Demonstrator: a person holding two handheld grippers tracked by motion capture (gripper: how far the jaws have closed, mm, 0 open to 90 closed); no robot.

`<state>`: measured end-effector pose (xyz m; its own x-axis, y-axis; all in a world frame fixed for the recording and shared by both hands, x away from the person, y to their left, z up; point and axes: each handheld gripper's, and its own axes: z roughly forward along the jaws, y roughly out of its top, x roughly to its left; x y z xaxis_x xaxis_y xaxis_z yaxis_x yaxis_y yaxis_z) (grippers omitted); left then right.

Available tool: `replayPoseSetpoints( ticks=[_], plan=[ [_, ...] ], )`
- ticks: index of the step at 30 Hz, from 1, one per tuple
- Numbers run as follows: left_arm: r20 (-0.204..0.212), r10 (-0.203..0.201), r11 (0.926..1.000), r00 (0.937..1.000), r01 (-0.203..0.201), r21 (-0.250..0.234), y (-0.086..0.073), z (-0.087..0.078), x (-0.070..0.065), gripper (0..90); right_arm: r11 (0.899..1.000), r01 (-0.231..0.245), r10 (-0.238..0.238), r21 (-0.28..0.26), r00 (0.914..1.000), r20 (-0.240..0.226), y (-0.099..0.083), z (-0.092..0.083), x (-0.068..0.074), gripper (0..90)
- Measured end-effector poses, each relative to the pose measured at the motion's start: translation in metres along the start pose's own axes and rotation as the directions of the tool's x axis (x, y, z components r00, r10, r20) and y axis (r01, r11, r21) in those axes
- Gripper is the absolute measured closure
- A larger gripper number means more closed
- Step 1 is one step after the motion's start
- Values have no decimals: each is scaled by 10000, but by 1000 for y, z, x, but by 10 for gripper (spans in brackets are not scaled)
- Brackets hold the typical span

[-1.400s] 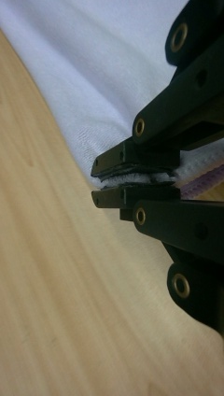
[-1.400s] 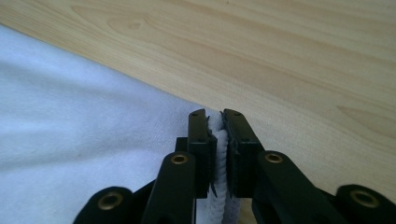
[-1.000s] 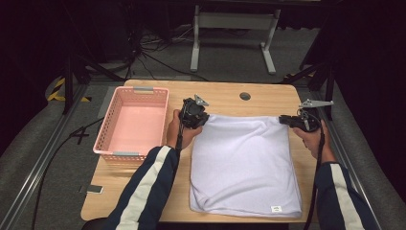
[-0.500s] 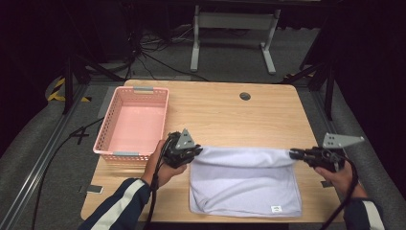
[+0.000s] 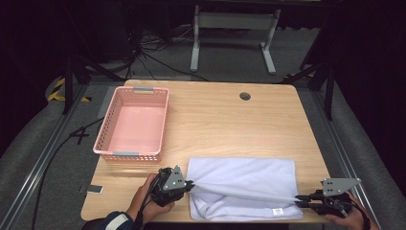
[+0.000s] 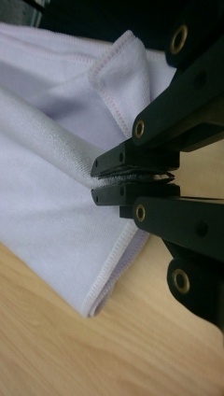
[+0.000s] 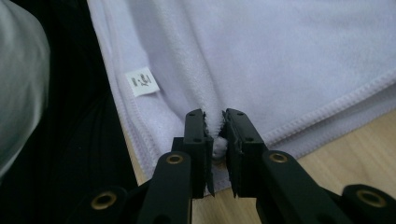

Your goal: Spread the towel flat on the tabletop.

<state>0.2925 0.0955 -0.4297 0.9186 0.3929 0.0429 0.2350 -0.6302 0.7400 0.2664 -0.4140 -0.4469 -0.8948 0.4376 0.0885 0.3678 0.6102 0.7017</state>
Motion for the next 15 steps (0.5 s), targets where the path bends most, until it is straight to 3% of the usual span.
replayPoseSetpoints(
  ticks=[3,5,7,11,13,14,15],
  plan=[
    [-176,638,9934,9978,-618,966,-3,15,-11,854,10000,-74,73,45,9999,101,-3,5,1,806],
    [-334,581,9909,9978,-536,1236,-4,25,-10,851,9999,-106,105,56,9997,225,-1,7,0,817],
    [-459,700,9887,9965,-633,1357,1,31,-7,854,9998,-120,113,149,9989,445,2,9,-2,826],
    [-1132,788,9850,9904,-598,1618,13,46,8,861,9995,-236,211,216,9937,1100,11,15,-11,835],
    [-1368,547,9857,9891,-316,1658,18,50,20,862,9980,-599,557,187,9829,1753,20,20,-22,835],
    [-1640,527,9868,9851,-262,1598,21,50,26,862,9980,-599,557,187,9829,1753,20,20,-22,835],
    [-1606,296,9917,9866,-89,1279,24,47,31,862,9977,-662,622,154,9802,1877,22,21,-25,835]
  ],
)
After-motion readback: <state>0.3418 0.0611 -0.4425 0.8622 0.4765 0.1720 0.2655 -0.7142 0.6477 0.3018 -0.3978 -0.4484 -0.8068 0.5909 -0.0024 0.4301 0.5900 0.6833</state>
